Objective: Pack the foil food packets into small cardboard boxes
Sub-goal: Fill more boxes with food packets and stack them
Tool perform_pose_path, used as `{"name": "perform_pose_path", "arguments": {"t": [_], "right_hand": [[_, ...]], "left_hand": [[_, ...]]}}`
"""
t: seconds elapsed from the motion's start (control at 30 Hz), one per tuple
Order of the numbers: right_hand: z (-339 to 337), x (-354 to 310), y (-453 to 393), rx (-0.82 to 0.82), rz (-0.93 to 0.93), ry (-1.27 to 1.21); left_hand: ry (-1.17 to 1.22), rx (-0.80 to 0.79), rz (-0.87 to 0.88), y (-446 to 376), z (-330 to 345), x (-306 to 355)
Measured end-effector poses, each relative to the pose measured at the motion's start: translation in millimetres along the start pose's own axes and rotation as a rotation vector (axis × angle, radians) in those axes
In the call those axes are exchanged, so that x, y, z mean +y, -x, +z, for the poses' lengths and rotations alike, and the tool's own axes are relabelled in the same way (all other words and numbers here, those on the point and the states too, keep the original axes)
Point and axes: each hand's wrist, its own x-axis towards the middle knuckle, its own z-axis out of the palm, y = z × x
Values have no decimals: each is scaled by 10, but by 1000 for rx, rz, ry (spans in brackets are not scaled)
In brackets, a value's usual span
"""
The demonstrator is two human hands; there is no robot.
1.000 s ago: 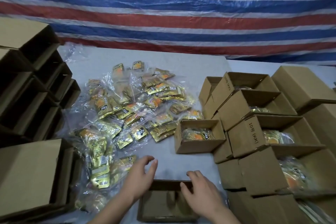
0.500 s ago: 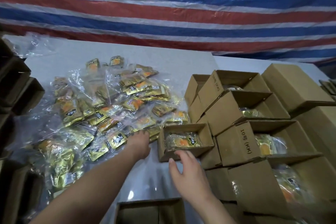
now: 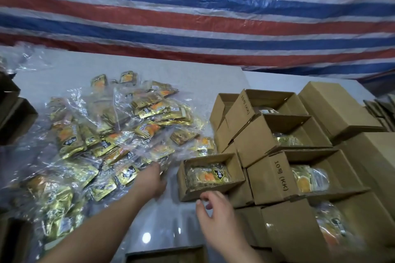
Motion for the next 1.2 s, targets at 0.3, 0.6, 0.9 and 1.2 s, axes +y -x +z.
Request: {"name": "perform_pose_path", "arguments": {"t": [0.3,0.6,0.9,1.2], "right_hand": [[197,-764,-116,-233,272,-1008],[99,-987,187,-211,146,-1399],[-227,-443,477,-120,188,-1286],[-51,-258,671,-488,-191,-426]], "left_hand": [[397,299,167,1459,-957,132],[296,386,244,2159,-1052,532],[531,142,74,2343,-636,-192],[595,-36,-26,2320,129,-574]]}}
